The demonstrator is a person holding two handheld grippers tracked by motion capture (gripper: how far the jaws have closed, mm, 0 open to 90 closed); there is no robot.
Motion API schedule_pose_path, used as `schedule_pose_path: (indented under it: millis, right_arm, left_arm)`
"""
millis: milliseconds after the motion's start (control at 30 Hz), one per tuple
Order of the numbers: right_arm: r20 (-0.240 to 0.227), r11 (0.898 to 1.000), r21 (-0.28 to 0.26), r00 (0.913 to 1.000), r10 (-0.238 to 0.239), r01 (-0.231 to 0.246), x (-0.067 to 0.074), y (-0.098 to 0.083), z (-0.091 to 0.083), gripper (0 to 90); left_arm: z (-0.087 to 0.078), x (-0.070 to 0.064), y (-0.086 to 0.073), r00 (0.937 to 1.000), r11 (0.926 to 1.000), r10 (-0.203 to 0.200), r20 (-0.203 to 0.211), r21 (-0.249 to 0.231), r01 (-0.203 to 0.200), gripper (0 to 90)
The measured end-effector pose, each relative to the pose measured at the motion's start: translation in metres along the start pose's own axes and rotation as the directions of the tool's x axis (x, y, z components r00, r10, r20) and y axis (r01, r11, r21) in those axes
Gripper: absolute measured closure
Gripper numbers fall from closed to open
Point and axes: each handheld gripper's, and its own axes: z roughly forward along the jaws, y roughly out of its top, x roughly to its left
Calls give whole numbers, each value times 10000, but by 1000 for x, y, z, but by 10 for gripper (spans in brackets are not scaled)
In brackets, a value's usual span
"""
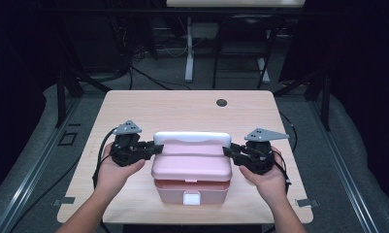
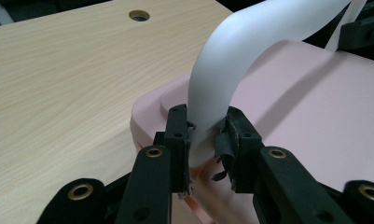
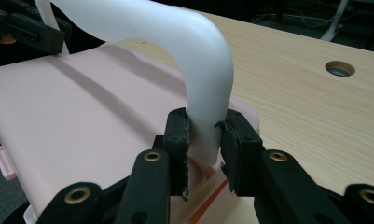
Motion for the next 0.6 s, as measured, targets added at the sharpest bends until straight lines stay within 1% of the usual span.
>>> schedule_pose_path:
  millis: [67, 200, 233, 333, 400, 433, 600]
  right_arm:
    - [-61, 10000, -18, 10000, 34, -34, -1, 0, -1, 726]
    - [22, 10000, -70, 10000, 62, -62, -1, 1, 0, 726]
    - [22, 10000, -57, 10000, 77, -76, -1, 2, 0, 726]
    - [5, 9999, 104, 10000, 85, -85, -1, 4, 0, 726]
    - [-34, 9997, 232, 10000, -27, 28, -2, 6, 0, 726]
    - [-168, 9993, 362, 9998, 77, -71, -3, 7, 0, 730]
    - [-288, 9992, 344, 9993, 217, -207, -6, 9, 0, 732]
  left_arm:
    - [0, 0, 0, 10000, 10000, -6, 19, -2, 6, 739]
    - [0, 0, 2, 10000, 10000, -60, -48, -11, 60, 739]
    - [0, 0, 2, 10000, 10000, -52, 7, 36, 52, 739]
    - [0, 0, 3, 9999, 9999, -103, -22, 29, 103, 739]
    - [0, 1, 3, 9999, 9999, -110, 4, 51, 110, 739]
    - [0, 1, 3, 9999, 9999, -123, 5, 42, 123, 739]
    - [0, 1, 4, 9999, 9999, -129, 28, 70, 129, 738]
